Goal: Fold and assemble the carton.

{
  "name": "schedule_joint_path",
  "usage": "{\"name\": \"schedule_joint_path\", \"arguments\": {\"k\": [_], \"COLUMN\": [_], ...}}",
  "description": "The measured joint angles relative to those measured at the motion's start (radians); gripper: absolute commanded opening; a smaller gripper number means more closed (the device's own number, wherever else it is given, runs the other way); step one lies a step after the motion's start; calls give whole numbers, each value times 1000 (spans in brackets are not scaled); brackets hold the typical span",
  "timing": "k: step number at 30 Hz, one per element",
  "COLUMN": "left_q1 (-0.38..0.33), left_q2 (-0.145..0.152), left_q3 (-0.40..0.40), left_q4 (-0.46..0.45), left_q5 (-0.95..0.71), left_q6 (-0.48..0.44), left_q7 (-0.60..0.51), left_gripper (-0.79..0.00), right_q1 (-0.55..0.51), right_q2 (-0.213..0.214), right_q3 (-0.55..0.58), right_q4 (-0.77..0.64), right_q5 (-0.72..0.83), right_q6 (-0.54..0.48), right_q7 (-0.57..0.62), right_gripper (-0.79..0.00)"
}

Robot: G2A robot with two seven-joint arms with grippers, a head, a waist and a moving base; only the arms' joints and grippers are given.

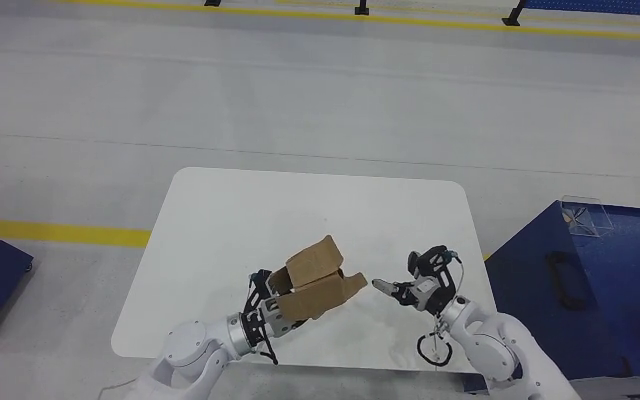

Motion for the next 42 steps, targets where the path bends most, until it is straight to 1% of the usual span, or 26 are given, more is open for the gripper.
{"name": "schedule_joint_path", "arguments": {"k": [5, 8, 11, 17, 34, 42], "left_q1": [-2, -3, -4, -3, 5, 9], "left_q2": [-2, -4, -5, -5, -5, -4], "left_q3": [14, 21, 26, 28, 43, 43], "left_q4": [3, 7, 7, 8, 7, -1], "left_q5": [11, 14, 18, 18, 49, 65], "left_q6": [-1, 0, 0, 0, 4, 7], "left_q7": [8, 11, 10, 6, -3, -2], "left_gripper": [-785, -785, -785, -785, -785, -785], "right_q1": [24, 28, 34, 27, 35, 39], "right_q2": [-9, -11, -10, -7, -9, -11], "right_q3": [-68, -74, -57, -28, -11, -14], "right_q4": [12, 12, 7, -16, -71, -101], "right_q5": [49, 107, 137, 135, 143, 133], "right_q6": [-94, -138, -157, -157, -143, -120], "right_q7": [5, 3, 9, 0, 16, 29], "right_gripper": [0, 0, 0, 0, 0, 0]}}
